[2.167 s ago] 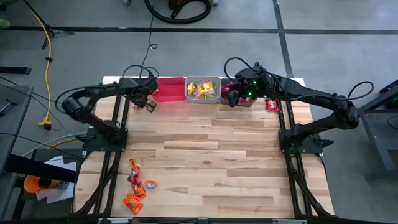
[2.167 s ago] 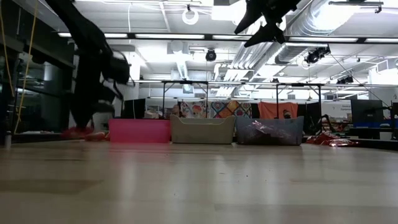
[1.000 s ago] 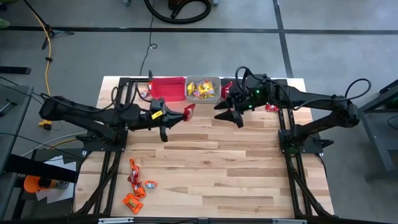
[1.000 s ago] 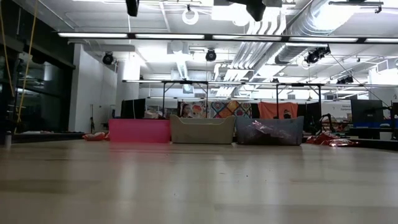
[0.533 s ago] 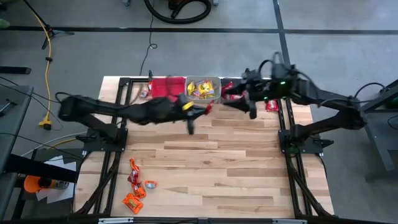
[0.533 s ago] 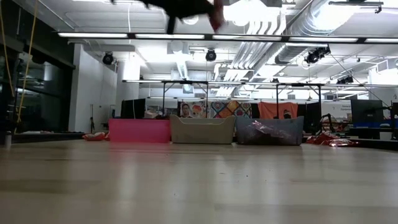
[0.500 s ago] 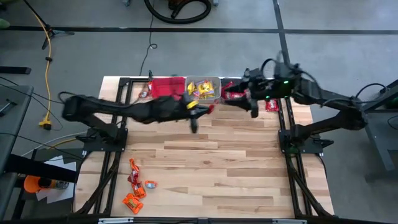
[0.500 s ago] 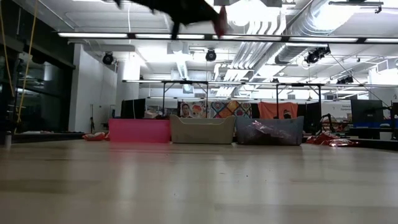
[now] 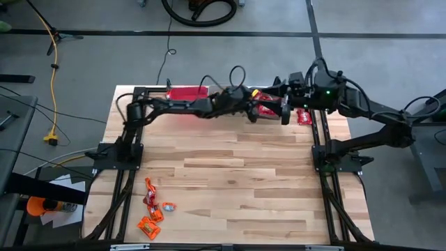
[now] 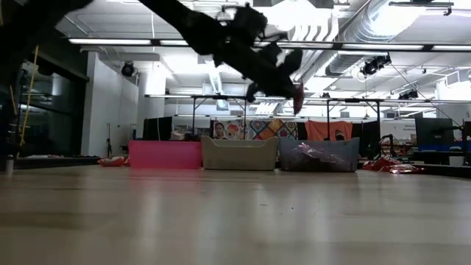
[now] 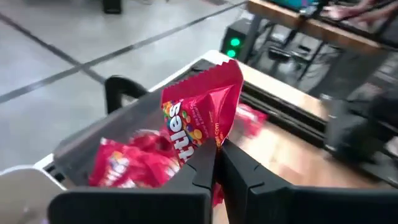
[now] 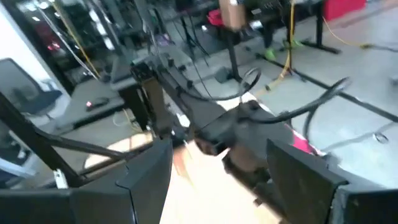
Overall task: Sort candy
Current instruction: Put the red candy into the black bin
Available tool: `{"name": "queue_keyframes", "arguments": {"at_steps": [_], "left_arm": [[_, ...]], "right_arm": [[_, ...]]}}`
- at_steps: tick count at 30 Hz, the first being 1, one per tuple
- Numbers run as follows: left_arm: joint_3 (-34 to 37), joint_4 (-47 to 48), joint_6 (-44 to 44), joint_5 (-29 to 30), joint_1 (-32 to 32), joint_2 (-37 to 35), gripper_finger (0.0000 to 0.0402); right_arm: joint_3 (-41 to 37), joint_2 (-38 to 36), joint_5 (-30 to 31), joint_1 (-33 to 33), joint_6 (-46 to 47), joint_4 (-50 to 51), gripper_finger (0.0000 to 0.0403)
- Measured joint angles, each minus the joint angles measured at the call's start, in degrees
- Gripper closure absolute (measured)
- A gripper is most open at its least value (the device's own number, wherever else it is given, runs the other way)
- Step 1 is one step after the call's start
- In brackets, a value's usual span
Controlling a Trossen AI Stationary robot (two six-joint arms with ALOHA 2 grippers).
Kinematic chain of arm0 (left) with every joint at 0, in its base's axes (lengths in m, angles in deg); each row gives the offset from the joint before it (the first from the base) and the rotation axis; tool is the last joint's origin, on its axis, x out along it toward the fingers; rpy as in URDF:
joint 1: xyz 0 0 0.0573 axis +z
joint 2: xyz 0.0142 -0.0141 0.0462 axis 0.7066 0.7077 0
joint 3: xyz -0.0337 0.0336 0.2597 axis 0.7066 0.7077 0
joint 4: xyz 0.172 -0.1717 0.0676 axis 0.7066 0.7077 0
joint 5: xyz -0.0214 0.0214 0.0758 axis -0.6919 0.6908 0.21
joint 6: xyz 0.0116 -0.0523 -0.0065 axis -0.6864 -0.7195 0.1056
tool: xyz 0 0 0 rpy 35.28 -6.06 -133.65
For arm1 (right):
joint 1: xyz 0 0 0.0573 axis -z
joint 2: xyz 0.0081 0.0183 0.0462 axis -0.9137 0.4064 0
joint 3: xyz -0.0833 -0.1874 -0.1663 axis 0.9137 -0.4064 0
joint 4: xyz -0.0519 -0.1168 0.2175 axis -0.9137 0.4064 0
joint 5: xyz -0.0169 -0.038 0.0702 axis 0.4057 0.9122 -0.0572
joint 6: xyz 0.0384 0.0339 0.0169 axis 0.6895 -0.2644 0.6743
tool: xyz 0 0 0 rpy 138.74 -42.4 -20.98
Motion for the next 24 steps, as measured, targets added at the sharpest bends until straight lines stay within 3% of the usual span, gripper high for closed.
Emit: {"name": "queue_keyframes", "arguments": {"at_steps": [5, 11, 13, 18, 21, 24], "left_arm": [[-6.22, 5.89, -1.25, -0.06, 2.66, 4.59, 0.0348], [-6.69, 9.98, -5.09, -1.38, 3.68, 2.59, 0.0260], [-6.68, 13.25, -4.81, -5.51, 4.30, 0.32, 0.0237], [-5.79, 21.41, -2.61, -23.43, 5.52, -7.59, 0.0211], [-1.04, 20.79, -1.73, -24.64, 3.22, -15.07, 0.0210], [8.24, 12.71, -0.09, -22.04, -0.73, -24.42, 0.0210]], "right_arm": [[0.00, 0.01, 0.07, -0.02, 1.05, 1.96, 0.0149], [-0.02, 0.01, 0.05, -0.02, -0.17, 1.92, 0.0149], [-0.02, 0.01, 0.05, -0.02, -1.12, 1.88, 0.0149], [-0.02, 0.01, 0.01, -0.02, -2.45, 1.99, 0.0149], [-0.02, -0.01, -0.01, -0.02, -2.21, 3.06, 0.0149], [-0.55, -0.01, -0.04, -0.04, -2.25, 4.33, 0.0149]]}}
